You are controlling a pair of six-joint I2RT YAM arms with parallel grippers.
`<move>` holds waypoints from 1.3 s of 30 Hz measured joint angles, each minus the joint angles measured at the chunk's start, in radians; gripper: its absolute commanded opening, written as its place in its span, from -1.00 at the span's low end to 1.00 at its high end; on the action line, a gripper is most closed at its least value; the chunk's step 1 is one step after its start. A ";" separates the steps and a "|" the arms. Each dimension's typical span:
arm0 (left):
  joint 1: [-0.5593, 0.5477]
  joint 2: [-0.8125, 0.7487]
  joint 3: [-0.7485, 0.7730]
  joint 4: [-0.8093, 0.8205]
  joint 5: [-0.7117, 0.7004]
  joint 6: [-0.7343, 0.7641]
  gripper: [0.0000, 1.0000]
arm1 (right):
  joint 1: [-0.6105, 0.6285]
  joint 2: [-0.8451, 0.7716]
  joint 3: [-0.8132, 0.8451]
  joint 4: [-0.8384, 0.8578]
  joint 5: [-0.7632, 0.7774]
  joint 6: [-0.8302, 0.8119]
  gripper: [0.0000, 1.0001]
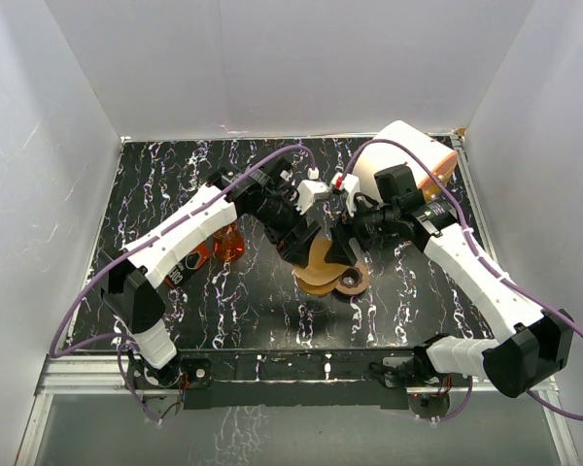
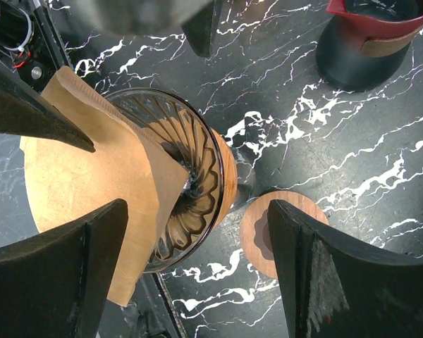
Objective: Place the coffee filter in the dripper
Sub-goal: Place the coffee filter in the coffee dripper.
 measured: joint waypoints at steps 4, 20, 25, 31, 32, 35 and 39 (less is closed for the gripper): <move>0.005 0.000 0.015 -0.012 0.007 0.006 0.97 | 0.000 -0.002 0.005 0.004 0.001 -0.010 0.54; 0.023 -0.020 -0.046 0.091 -0.026 -0.010 0.91 | -0.001 -0.010 -0.005 -0.016 0.075 -0.041 0.41; 0.023 -0.024 -0.102 0.123 -0.029 -0.011 0.89 | -0.001 -0.010 -0.022 -0.016 0.085 -0.043 0.39; 0.023 -0.036 -0.151 0.162 -0.027 -0.011 0.89 | -0.001 -0.010 -0.036 -0.011 0.093 -0.043 0.38; 0.023 -0.037 -0.155 0.169 -0.026 -0.011 0.89 | -0.001 -0.009 -0.037 -0.012 0.093 -0.042 0.38; 0.023 -0.041 -0.159 0.175 -0.026 -0.011 0.89 | -0.001 -0.009 -0.037 -0.009 0.093 -0.043 0.39; 0.023 -0.042 -0.160 0.183 -0.024 -0.012 0.92 | -0.001 -0.010 -0.054 0.005 0.092 -0.040 0.43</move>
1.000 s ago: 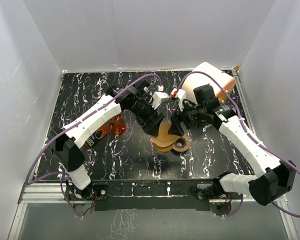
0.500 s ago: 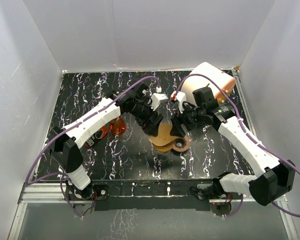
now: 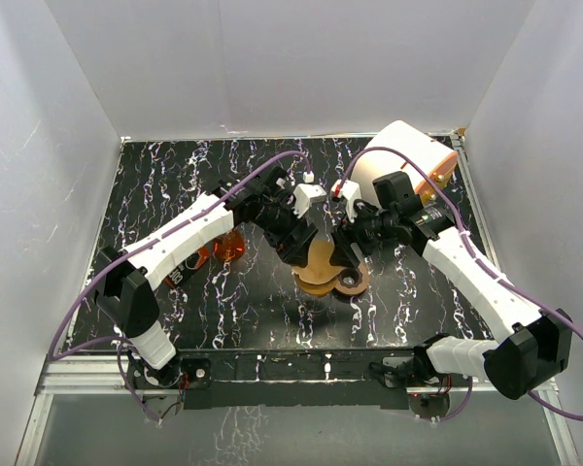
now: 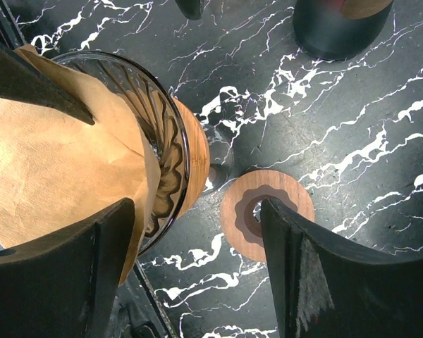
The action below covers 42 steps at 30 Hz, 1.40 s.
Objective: Place the coffee filter in the dripper
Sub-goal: Place the coffee filter in the coffee dripper.
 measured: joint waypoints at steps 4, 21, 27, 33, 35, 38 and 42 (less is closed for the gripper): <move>0.000 0.000 0.000 0.002 0.000 -0.001 0.95 | 0.000 0.000 -0.002 0.006 0.001 0.000 0.45; 0.000 0.000 -0.010 0.007 0.000 -0.003 0.96 | 0.002 -0.002 -0.016 0.032 0.003 0.016 0.52; 0.000 0.000 -0.010 0.005 0.000 -0.001 0.97 | 0.004 -0.002 -0.016 0.032 0.004 0.022 0.60; 0.000 -0.005 -0.002 -0.010 0.004 0.012 0.97 | 0.004 0.008 0.009 0.007 -0.015 0.022 0.71; 0.000 -0.005 0.008 -0.019 0.008 0.016 0.97 | 0.004 0.011 0.021 0.005 -0.024 0.023 0.73; 0.000 -0.005 0.028 -0.026 0.018 0.020 0.97 | 0.004 0.014 0.037 0.004 -0.039 0.022 0.74; 0.000 -0.006 0.053 -0.033 0.030 0.024 0.97 | 0.004 0.015 0.046 0.000 -0.050 0.021 0.76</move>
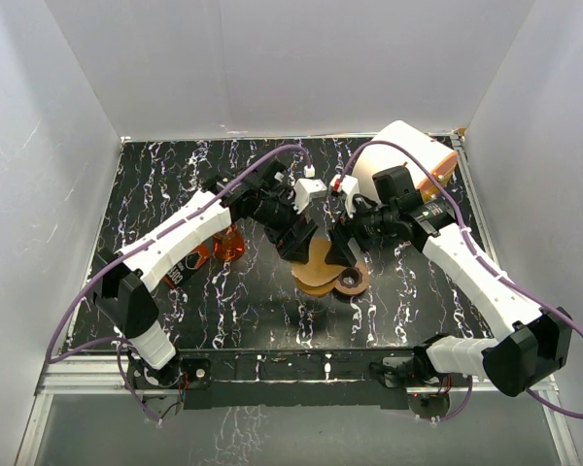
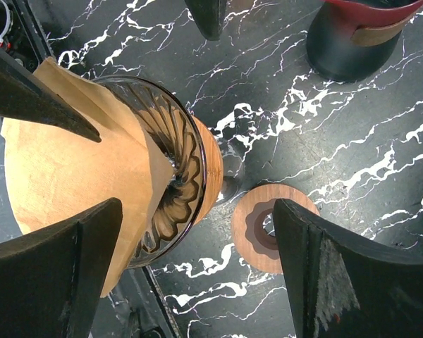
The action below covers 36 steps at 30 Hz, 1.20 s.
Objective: Place the coffee filter in the dripper
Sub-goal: Place the coffee filter in the coffee dripper, then move the coffee server to the center of the board.
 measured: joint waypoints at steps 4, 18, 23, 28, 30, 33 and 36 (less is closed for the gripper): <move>0.000 0.000 0.013 -0.011 0.014 0.001 0.97 | 0.000 0.000 0.010 -0.015 -0.011 0.000 0.78; 0.002 -0.040 0.102 -0.079 0.065 0.045 0.97 | -0.051 0.005 0.138 -0.066 -0.104 -0.010 0.83; 0.035 -0.085 0.145 -0.094 0.069 0.048 0.95 | -0.143 -0.011 0.177 -0.066 -0.158 -0.004 0.80; 0.119 -0.117 0.150 -0.072 0.014 0.009 0.93 | -0.214 -0.021 0.177 -0.064 -0.156 0.010 0.79; 0.146 -0.117 0.150 -0.057 -0.030 -0.011 0.91 | -0.226 -0.023 0.176 -0.063 -0.143 0.013 0.79; 0.166 -0.116 0.149 -0.042 -0.106 -0.037 0.87 | -0.242 -0.037 0.165 -0.059 -0.115 0.018 0.79; 0.172 -0.107 0.148 -0.025 -0.182 -0.055 0.84 | -0.260 -0.061 0.144 -0.050 -0.095 0.022 0.80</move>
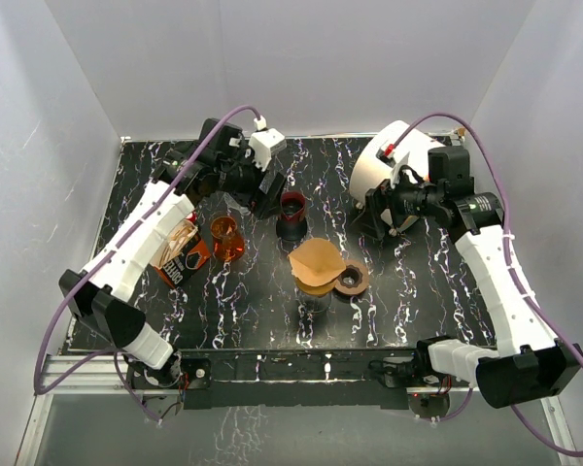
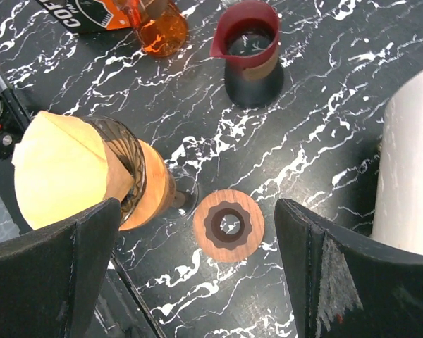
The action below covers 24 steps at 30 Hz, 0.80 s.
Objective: Place the coffee filter in the dripper
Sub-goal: Move the coffee server to the center of the board.
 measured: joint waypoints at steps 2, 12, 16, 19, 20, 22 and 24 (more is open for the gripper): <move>0.006 0.013 -0.002 0.011 -0.040 -0.009 0.81 | -0.013 -0.014 -0.013 0.003 0.014 0.003 0.81; 0.020 0.122 -0.021 0.023 -0.121 -0.025 0.71 | -0.027 -0.044 -0.071 0.011 0.082 0.005 0.81; 0.026 0.122 -0.051 0.028 -0.126 -0.025 0.70 | -0.027 -0.045 -0.082 0.010 0.097 0.005 0.81; 0.029 0.122 -0.063 0.032 -0.129 -0.024 0.69 | -0.027 -0.045 -0.085 0.010 0.100 0.005 0.81; 0.030 0.122 -0.067 0.035 -0.130 -0.025 0.69 | -0.027 -0.045 -0.087 0.010 0.101 0.005 0.81; 0.031 0.122 -0.076 0.040 -0.129 -0.025 0.67 | -0.027 -0.045 -0.087 0.010 0.101 0.005 0.81; 0.032 0.122 -0.085 0.044 -0.129 -0.025 0.66 | -0.027 -0.045 -0.087 0.010 0.101 0.005 0.80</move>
